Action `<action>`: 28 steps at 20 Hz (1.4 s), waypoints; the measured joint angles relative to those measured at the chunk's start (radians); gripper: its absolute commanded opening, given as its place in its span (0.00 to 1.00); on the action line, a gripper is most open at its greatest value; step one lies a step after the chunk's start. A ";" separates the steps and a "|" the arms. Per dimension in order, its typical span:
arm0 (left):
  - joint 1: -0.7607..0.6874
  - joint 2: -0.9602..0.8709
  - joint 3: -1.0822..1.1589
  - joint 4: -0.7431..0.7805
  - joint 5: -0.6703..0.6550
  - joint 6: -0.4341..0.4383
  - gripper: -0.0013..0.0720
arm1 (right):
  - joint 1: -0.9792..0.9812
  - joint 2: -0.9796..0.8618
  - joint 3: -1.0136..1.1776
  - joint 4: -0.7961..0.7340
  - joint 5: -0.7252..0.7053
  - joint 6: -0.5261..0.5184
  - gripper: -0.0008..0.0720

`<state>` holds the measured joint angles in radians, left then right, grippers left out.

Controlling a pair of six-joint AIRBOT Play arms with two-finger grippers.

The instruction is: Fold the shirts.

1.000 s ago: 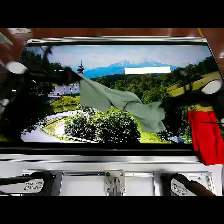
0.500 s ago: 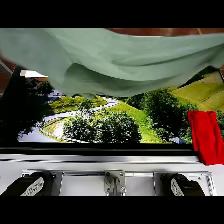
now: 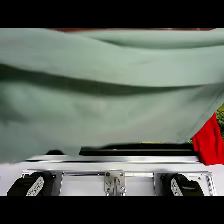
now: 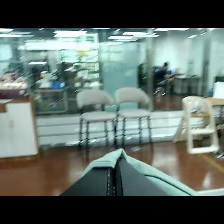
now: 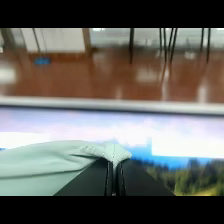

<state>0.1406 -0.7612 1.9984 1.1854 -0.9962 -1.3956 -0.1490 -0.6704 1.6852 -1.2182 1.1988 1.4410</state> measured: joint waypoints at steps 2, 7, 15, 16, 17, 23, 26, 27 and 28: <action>0.001 -0.014 -0.050 0.059 -0.050 -0.008 0.07 | 0.000 -0.069 -0.008 -0.003 0.103 0.018 0.09; 0.002 -0.111 -0.312 0.123 -0.172 -0.015 0.07 | 0.003 -0.320 -0.178 -0.009 0.247 0.038 0.09; 0.002 -0.487 -0.653 -0.046 0.057 -0.016 0.07 | 0.003 -0.791 -0.362 0.235 -0.251 0.040 0.10; 0.002 -0.539 -0.663 -0.084 0.084 -0.016 0.07 | 0.003 -0.830 -0.366 0.290 -0.309 0.040 0.09; -0.001 -0.594 -0.671 -0.127 0.109 -0.016 0.07 | 0.003 -0.864 -0.369 0.340 -0.358 0.040 0.10; 0.002 -0.803 -0.672 -0.339 0.100 -0.019 0.96 | 0.011 -0.948 -0.366 0.456 -0.413 0.018 0.92; 0.087 -0.818 -0.612 -0.308 -0.083 -0.023 0.47 | -0.044 -0.898 -0.319 0.397 -0.293 -0.039 0.92; 0.123 -0.815 -0.600 -0.274 -0.163 -0.024 0.48 | -0.075 -0.871 -0.305 0.340 -0.225 -0.048 0.89; 0.160 -0.810 -0.599 -0.230 -0.243 -0.026 0.61 | -0.108 -0.846 -0.298 0.274 -0.156 -0.048 0.89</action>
<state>0.3004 -1.5711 1.3998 0.9554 -1.2392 -1.4220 -0.2569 -1.5162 1.3872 -0.9447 1.0424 1.3933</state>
